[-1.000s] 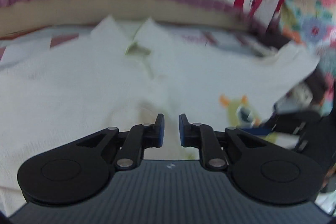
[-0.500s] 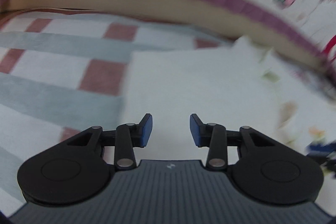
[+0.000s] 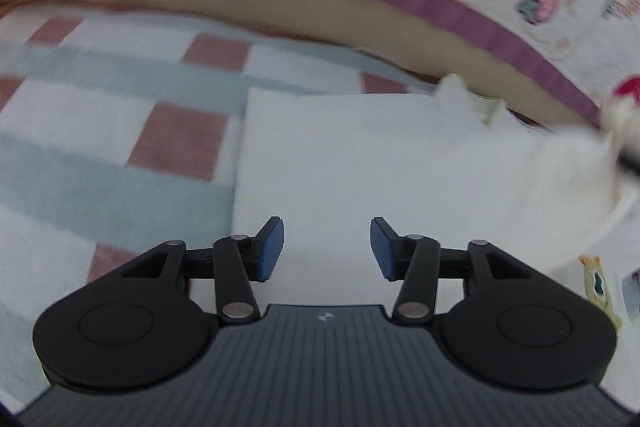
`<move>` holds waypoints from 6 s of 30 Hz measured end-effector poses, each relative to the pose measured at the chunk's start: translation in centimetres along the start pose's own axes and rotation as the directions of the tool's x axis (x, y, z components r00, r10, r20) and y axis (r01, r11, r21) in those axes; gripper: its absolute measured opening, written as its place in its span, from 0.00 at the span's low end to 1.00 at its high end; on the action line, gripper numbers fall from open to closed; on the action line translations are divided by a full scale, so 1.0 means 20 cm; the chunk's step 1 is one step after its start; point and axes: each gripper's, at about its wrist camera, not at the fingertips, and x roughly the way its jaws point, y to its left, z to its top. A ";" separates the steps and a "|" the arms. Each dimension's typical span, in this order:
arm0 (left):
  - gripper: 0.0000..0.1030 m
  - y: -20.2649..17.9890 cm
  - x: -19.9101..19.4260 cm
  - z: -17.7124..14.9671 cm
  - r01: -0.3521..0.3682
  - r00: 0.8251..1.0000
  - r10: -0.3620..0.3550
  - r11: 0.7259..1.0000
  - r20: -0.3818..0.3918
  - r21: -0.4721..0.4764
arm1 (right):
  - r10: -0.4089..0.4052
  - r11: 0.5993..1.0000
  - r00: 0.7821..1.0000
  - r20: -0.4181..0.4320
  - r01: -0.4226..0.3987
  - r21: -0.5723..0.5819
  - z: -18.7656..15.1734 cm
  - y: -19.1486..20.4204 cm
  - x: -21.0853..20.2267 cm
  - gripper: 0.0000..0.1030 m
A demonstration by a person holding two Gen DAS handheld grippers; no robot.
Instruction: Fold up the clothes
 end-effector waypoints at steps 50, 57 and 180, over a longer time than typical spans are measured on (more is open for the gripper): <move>0.42 -0.13 -0.34 -0.05 0.156 0.985 -0.162 0.984 0.066 0.086 | 0.073 0.702 0.943 -0.323 0.182 0.688 -0.55 -0.99 0.15 0.57; 0.43 -0.22 0.01 -0.10 0.154 0.988 -0.152 0.978 -0.023 0.139 | 0.136 0.784 0.945 -0.297 0.081 0.616 -0.48 -0.92 0.29 0.09; 0.47 -1.91 0.13 -0.21 0.489 0.868 -0.450 0.702 -0.210 0.518 | -0.230 0.706 0.973 0.028 0.147 0.693 -0.37 -1.97 -0.68 0.05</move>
